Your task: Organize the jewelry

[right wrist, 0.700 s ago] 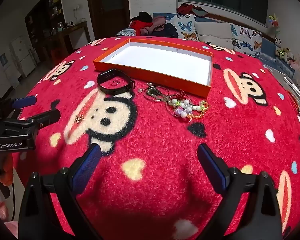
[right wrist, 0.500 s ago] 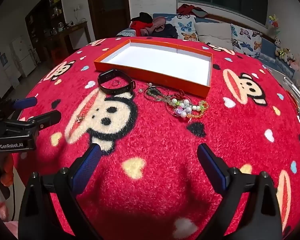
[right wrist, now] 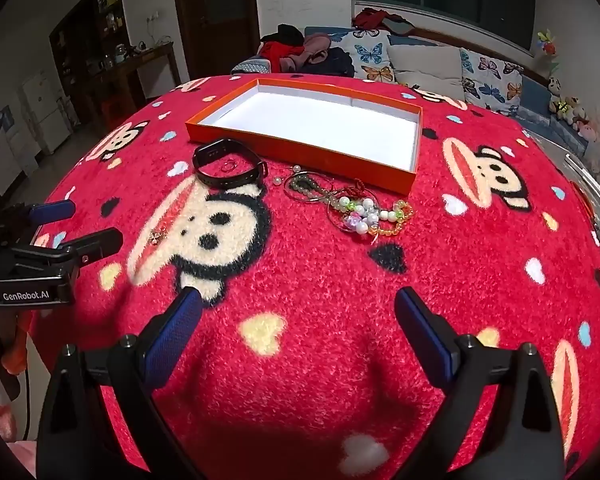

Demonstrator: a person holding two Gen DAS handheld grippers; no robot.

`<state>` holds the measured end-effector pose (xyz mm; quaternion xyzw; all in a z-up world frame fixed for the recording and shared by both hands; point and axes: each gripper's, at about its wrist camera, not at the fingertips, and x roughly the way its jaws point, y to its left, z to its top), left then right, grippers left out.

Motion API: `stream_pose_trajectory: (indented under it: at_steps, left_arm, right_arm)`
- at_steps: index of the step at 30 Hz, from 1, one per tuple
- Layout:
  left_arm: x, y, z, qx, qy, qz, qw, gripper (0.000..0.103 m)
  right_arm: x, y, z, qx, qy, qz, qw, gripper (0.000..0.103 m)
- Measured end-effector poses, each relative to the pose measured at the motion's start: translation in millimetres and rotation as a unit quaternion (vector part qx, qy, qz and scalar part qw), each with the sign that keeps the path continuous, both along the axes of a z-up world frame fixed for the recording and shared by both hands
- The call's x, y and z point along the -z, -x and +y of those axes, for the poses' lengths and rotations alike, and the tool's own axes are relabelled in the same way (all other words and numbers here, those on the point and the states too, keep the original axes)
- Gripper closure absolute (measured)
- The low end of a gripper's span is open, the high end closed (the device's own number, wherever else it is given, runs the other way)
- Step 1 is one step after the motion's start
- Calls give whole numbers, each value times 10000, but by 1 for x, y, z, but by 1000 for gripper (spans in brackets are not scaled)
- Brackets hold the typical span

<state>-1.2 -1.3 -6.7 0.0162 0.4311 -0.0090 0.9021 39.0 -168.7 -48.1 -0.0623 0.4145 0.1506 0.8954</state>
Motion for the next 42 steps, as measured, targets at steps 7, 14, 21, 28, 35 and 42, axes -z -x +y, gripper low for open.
stream_pose_trajectory:
  at_steps: [7, 14, 21, 28, 35, 42]
  left_arm:
    - [1, 0, 0, -12, -31, 12, 10000, 0]
    - [4, -2, 0, 2, -63, 44, 10000, 0]
    - [5, -3, -1, 0, -70, 47, 10000, 0]
    - [6, -3, 0, -19, -56, 76, 10000, 0]
    - [7, -3, 1, -14, -71, 70, 9999, 0]
    - [8, -2, 2, -17, -78, 82, 9999, 0]
  right_arm:
    - [1, -4, -2, -29, 9, 22, 10000, 5]
    - [2, -5, 7, -43, 51, 29, 10000, 5]
    - [2, -5, 7, -35, 52, 38, 10000, 5]
    - [3, -4, 7, -41, 38, 57, 10000, 5]
    - [4, -4, 9, -57, 34, 79, 9999, 5]
    - [4, -3, 9, -54, 36, 80, 9999, 5]
